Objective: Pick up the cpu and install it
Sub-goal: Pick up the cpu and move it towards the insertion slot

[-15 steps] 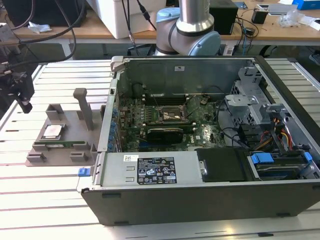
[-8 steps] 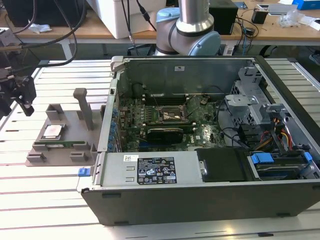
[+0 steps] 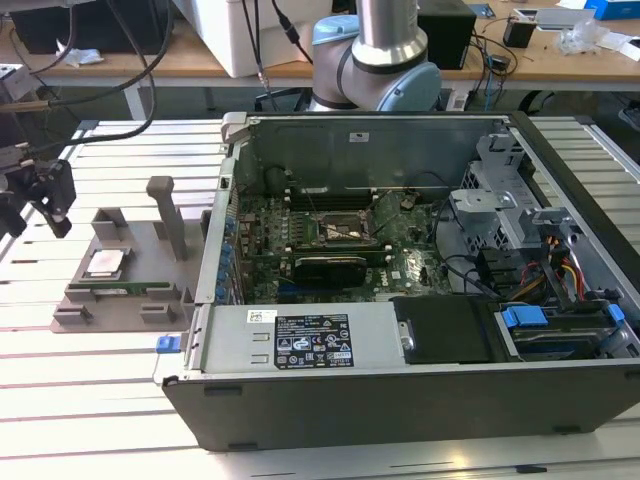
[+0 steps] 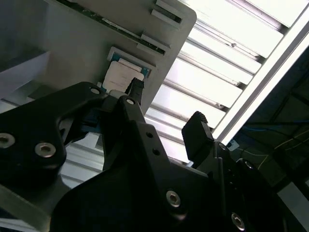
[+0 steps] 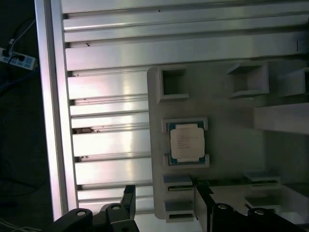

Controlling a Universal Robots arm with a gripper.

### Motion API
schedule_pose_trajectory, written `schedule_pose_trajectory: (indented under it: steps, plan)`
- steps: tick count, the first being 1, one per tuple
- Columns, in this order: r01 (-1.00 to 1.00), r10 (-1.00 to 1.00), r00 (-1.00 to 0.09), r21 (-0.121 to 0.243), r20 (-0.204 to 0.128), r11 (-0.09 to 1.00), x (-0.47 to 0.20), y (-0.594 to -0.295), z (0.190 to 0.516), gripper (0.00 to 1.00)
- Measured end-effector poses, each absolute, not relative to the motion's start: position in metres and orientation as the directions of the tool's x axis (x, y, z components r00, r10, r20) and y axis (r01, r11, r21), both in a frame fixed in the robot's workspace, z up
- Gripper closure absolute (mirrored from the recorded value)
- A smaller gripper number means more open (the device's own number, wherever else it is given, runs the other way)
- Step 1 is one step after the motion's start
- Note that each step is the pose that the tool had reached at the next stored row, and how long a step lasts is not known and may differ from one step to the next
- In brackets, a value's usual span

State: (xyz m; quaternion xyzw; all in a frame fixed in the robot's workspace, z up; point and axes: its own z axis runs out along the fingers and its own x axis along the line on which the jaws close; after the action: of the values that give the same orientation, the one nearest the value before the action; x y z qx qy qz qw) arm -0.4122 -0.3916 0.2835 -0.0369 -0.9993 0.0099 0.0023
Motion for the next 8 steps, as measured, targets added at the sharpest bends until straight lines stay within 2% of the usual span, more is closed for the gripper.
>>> schedule_pose_trajectory:
  steps: [8]
  plan:
    - [0.074, 0.074, -0.997, -0.02, 0.004, 0.997, -0.412, -0.391, 0.269, 0.4]
